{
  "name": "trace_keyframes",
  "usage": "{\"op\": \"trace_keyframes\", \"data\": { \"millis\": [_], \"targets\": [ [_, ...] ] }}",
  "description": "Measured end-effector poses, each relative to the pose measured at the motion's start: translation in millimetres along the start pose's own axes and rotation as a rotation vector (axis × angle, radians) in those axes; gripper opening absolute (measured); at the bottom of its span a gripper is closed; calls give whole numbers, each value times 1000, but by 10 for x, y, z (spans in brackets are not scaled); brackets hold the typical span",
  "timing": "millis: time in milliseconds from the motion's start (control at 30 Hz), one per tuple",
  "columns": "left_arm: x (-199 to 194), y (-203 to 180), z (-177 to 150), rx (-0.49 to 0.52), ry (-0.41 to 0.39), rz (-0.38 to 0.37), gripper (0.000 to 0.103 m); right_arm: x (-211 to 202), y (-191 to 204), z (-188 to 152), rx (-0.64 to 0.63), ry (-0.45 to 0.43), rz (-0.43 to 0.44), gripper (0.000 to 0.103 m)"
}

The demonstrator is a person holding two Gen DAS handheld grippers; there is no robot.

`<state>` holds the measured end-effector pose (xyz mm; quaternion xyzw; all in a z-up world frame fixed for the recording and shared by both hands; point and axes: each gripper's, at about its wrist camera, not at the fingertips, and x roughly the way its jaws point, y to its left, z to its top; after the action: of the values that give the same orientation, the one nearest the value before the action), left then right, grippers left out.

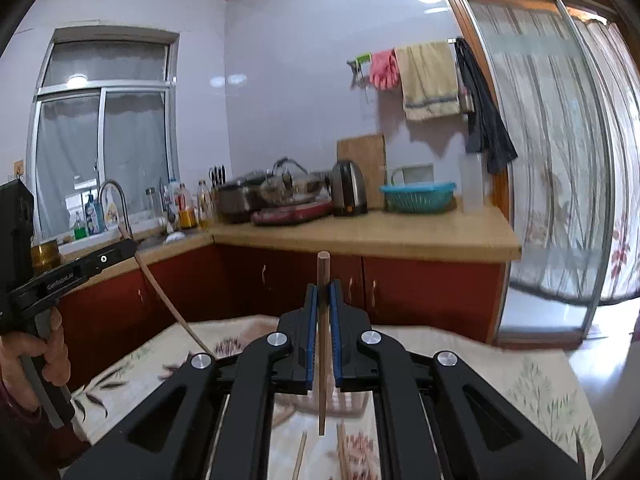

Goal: Organize utensils
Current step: 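Lift both held chopsticks and carry them above the beige utensil holder, then open both tools to drop the chopsticks into the holder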

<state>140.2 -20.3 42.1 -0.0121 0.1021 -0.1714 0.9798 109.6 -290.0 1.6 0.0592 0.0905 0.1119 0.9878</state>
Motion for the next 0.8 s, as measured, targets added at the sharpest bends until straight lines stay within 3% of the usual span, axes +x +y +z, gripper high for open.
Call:
{"op": "trace_keyframes", "data": {
  "millis": [200, 333, 533, 800],
  "targets": [
    [221, 52, 354, 26, -61, 35, 7, 295, -50, 363, -17, -79, -7, 7],
    [501, 81, 415, 35, -52, 45, 7, 654, -116, 397, -14, -58, -15, 7],
    [986, 164, 116, 15, 50, 41, 7, 1177, -246, 44, 39, 71, -10, 7],
    [1443, 307, -353, -9, 177, 35, 7, 1521, -314, -229, 69, 157, -12, 7]
  ]
}}
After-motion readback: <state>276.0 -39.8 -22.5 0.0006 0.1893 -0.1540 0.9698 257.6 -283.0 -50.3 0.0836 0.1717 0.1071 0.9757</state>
